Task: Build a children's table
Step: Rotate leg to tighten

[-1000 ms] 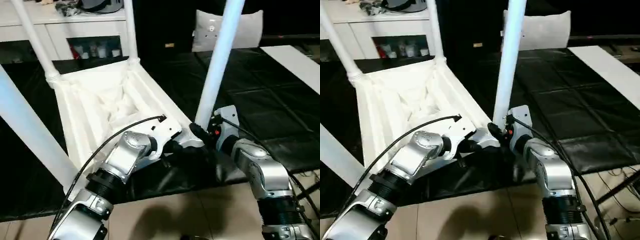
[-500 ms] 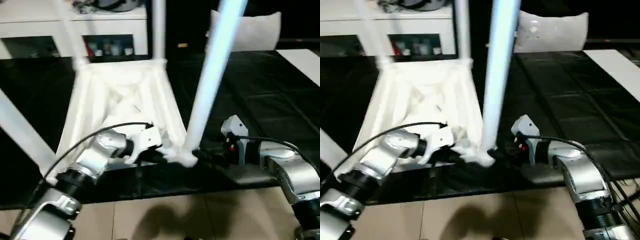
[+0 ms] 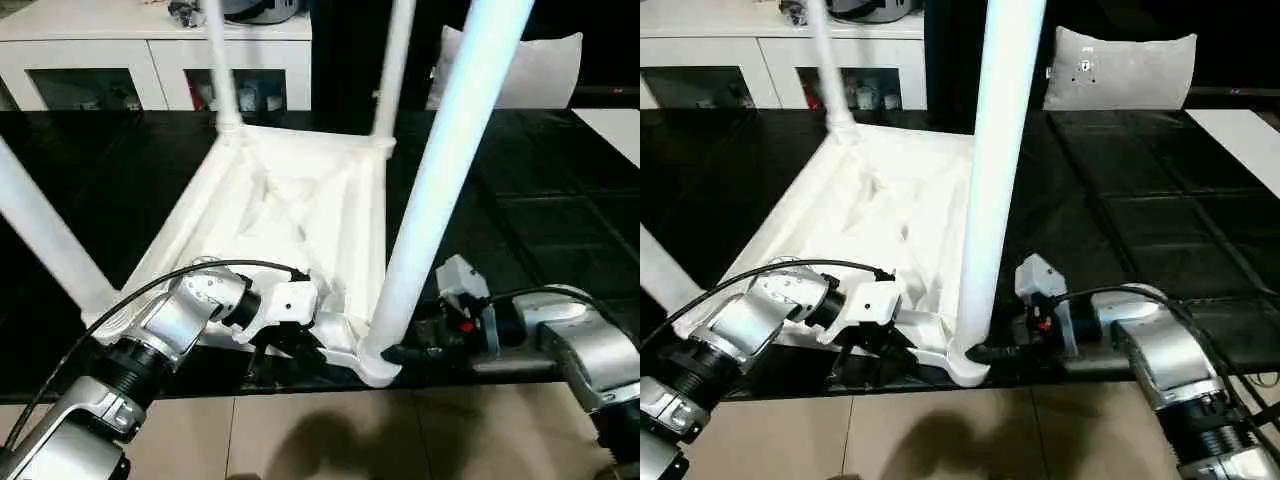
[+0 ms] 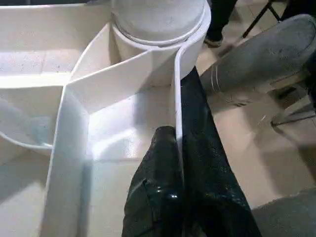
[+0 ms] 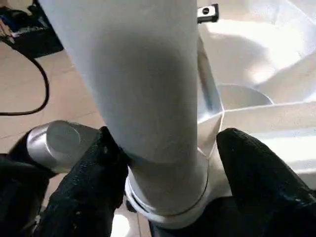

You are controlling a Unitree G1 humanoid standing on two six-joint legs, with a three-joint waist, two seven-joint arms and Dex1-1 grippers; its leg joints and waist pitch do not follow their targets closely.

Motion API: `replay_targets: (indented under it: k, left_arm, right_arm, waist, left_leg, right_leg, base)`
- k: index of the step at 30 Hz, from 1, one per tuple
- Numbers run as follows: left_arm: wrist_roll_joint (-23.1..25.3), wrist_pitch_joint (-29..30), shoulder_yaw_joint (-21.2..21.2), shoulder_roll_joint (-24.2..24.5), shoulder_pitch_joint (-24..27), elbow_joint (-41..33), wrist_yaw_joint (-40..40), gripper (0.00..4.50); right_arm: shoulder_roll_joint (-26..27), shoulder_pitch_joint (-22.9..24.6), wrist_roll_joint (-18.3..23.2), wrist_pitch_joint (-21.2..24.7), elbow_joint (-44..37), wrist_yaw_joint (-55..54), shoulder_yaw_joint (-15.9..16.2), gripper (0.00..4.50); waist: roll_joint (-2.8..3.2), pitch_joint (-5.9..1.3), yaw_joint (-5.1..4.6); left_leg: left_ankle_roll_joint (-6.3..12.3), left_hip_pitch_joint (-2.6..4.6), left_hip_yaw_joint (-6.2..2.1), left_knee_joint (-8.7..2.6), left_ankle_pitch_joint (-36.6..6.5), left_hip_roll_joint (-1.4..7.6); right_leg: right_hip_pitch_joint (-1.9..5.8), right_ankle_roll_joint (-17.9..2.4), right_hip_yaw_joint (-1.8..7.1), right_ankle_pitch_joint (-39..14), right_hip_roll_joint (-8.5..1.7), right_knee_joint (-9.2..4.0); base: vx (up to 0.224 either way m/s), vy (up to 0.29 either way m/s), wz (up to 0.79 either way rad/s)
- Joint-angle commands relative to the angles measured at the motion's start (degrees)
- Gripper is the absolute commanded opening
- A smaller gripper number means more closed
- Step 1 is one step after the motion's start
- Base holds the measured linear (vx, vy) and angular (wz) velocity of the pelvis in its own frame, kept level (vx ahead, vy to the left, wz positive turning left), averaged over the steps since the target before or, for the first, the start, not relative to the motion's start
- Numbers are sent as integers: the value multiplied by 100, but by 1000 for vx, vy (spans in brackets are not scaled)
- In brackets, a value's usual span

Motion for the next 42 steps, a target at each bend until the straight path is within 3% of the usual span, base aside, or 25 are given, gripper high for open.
replay_targets:
  k: [1,3,11,14,17,19,21,22,23,24,26,29,31,32,33,38,42]
  left_arm:
    - [-19,-175,-219,-97,-148,-67,-274,0]
    - [-14,-203,-224,-114,-143,-51,-275,0]
    - [-97,-79,-120,-104,-75,-55,-231,0]
    - [-155,400,16,-225,-46,-154,66,0]
    - [-208,914,191,-430,-24,-232,506,0]
    - [-220,1248,290,-588,6,-306,821,0]
    - [-134,1876,492,-994,32,-383,1657,0]
    - [-134,1876,492,-994,32,-383,1657,0]
    - [-96,2125,622,-1270,3,-324,2138,0]
    - [-79,2187,696,-1405,-31,-257,2379,0]
    - [-24,2264,810,-1598,-88,-162,2734,0]
    - [21,2399,955,-1907,-161,-76,3234,0]
    - [111,2386,895,-1955,-166,-65,3370,0]
    - [189,2421,862,-1981,-148,-102,3424,0]
    - [189,2421,862,-1981,-148,-102,3424,0]
    - [123,2181,834,-1849,-89,-200,3200,0]
    - [95,1749,732,-1536,-58,-154,2751,0]
  right_arm:
    - [0,-14,94,-44,-89,6,33,280]
    - [1,8,169,77,-119,79,65,251]
    - [48,111,506,429,-309,180,-47,204]
    - [160,221,661,614,-499,-45,-124,196]
    - [422,263,680,863,-551,-606,-247,196]
    - [633,230,472,838,-427,-1101,-304,196]
    - [1091,70,-108,870,-71,-2304,-408,196]
    - [1091,70,-108,870,-71,-2304,-408,196]
    - [1454,-66,-245,1093,120,-3100,-617,195]
    - [1616,-120,-279,1172,192,-3426,-714,194]
    - [1829,-179,-340,1252,261,-3864,-799,192]
    - [2098,-222,-483,1285,312,-4394,-845,192]
    - [2219,-205,-468,1083,348,-4466,-872,192]
    - [2336,-193,-429,1016,359,-4483,-959,247]
    - [2336,-193,-429,1016,359,-4483,-959,261]
    - [2080,-81,-383,941,183,-4143,-985,305]
    - [1517,-25,-300,703,70,-3408,-927,340]
  waist:
    - [-92,-366,-27]
    - [-90,-369,-25]
    - [-80,-372,-5]
    - [-75,-374,-6]
    - [-33,-359,-18]
    - [-63,-341,-57]
    - [-72,-328,-139]
    - [-76,-333,-189]
    - [-75,-316,-288]
    - [-90,-325,-375]
    - [-66,-328,-483]
    - [-62,-340,-545]
    - [-51,-348,-532]
    - [-35,-358,-534]
    - [-35,-358,-534]
    - [-20,-382,-464]
    - [-28,-382,-403]
  left_leg:
    - [447,-74,41,-408,-455,149]
    - [465,-74,43,-406,-425,147]
    - [451,-75,42,-404,-390,153]
    - [425,-64,44,-405,-408,154]
    - [356,-67,41,-417,-468,145]
    - [282,-64,52,-408,-624,97]
    - [201,-90,45,-394,-700,45]
    - [153,-103,42,-386,-688,44]
    - [114,-153,18,-378,-745,25]
    - [120,-128,15,-341,-868,-19]
    - [257,-112,30,-303,-970,-65]
    - [368,-112,20,-313,-894,-44]
    - [428,-108,19,-318,-894,-45]
    - [458,-127,-3,-344,-828,-4]
    - [458,-127,-3,-344,-828,-4]
    - [536,-146,-16,-376,-525,50]
    - [609,-141,-3,-381,-482,59]
  right_leg:
    - [387,-545,352,-2192,-356,-335]
    - [387,-551,350,-2154,-351,-334]
    - [385,-560,352,-2109,-352,-325]
    - [384,-569,353,-2116,-351,-331]
    - [389,-531,342,-2213,-346,-356]
    - [384,-388,308,-2576,-339,-423]
    - [388,-147,239,-2984,-317,-505]
    - [392,-120,233,-3000,-314,-489]
    - [421,-9,183,-3141,-302,-523]
    - [399,129,117,-3342,-299,-599]
    - [376,276,68,-3504,-278,-690]
    - [348,195,45,-3251,-250,-690]
    - [354,195,58,-3219,-266,-671]
    - [370,121,83,-3048,-280,-639]
    - [370,121,83,-3048,-280,-639]
    - [419,-195,175,-2446,-314,-507]
    - [431,-270,206,-2286,-324,-473]
  base:
    - [0,0,0]
    - [0,0,0]
    - [0,0,0]
    - [0,0,0]
    - [0,0,0]
    - [0,0,0]
    - [0,0,0]
    - [0,0,0]
    - [0,0,0]
    - [0,0,0]
    - [0,0,0]
    - [0,0,0]
    - [0,0,0]
    - [0,0,0]
    - [0,0,0]
    - [0,0,0]
    - [0,0,0]
